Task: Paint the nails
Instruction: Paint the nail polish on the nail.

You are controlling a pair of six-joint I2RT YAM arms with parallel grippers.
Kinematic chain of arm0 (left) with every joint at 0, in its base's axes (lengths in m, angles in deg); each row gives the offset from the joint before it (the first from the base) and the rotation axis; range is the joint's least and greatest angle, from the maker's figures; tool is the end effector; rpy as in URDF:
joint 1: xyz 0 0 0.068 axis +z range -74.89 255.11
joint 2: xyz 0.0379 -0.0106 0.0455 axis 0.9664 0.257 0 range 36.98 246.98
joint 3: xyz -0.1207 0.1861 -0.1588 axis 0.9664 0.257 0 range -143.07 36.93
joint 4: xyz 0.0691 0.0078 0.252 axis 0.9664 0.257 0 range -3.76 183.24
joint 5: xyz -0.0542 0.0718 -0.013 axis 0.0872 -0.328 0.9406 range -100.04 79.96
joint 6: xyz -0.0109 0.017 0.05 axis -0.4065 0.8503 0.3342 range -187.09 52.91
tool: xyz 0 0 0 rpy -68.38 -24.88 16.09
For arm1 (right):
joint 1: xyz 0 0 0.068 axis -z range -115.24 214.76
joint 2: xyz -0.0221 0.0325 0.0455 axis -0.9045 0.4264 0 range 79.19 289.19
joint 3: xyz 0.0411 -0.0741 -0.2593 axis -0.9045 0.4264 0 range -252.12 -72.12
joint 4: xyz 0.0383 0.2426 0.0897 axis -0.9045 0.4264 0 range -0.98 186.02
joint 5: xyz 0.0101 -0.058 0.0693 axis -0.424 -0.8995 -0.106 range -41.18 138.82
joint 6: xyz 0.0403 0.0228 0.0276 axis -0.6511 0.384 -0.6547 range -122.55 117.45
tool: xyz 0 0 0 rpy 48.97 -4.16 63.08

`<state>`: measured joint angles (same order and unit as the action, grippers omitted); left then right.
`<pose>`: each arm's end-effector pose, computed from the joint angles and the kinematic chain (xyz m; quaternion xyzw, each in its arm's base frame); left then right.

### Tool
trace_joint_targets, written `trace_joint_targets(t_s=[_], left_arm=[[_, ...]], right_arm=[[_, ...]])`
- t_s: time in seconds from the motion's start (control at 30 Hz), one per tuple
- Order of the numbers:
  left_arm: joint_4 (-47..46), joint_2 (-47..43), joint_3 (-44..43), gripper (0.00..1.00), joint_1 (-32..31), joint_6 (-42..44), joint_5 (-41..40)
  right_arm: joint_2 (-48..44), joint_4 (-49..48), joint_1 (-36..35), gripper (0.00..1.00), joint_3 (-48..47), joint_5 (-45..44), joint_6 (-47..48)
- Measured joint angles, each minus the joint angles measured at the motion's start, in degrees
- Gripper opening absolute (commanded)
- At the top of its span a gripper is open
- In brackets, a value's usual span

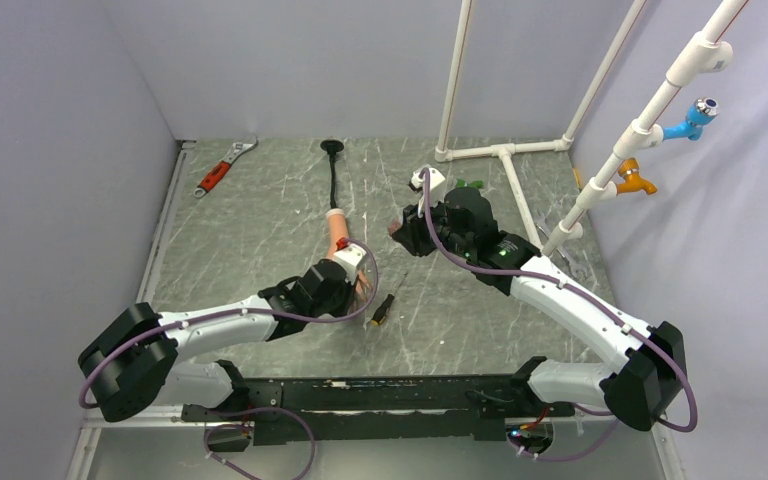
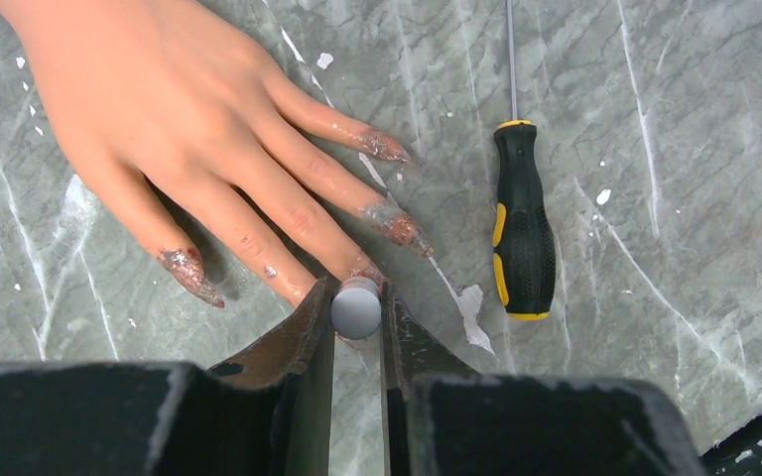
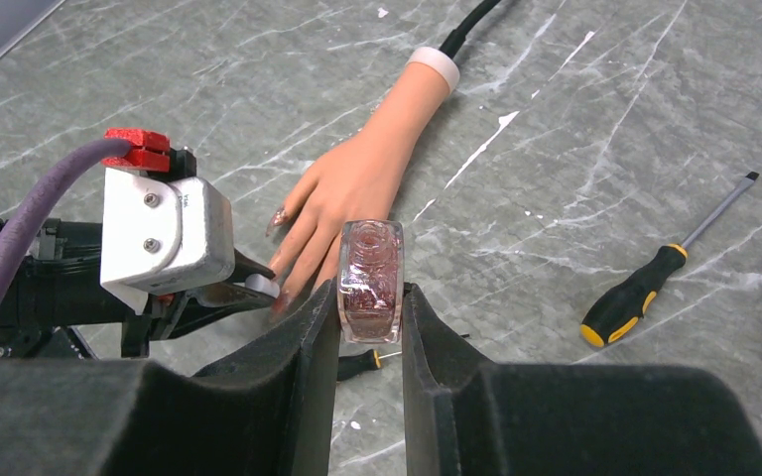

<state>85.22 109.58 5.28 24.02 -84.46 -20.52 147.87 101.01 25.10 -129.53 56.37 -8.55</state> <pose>0.1614 -0.1897 0.1803 0.2247 0.8746 -0.1687 0.3950 0.2098 0.1800 0.3272 -0.2759 0.7872 0.2636 0.4845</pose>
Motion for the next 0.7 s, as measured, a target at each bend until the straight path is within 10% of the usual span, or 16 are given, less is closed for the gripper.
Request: trace_joint_targets(t_s=[0.7], left_arm=[[-3.26, -0.55, 2.29, 0.0, 0.02, 0.02, 3.21]], right_arm=[[0.04, -0.02, 0.0, 0.0, 0.0, 0.02, 0.0]])
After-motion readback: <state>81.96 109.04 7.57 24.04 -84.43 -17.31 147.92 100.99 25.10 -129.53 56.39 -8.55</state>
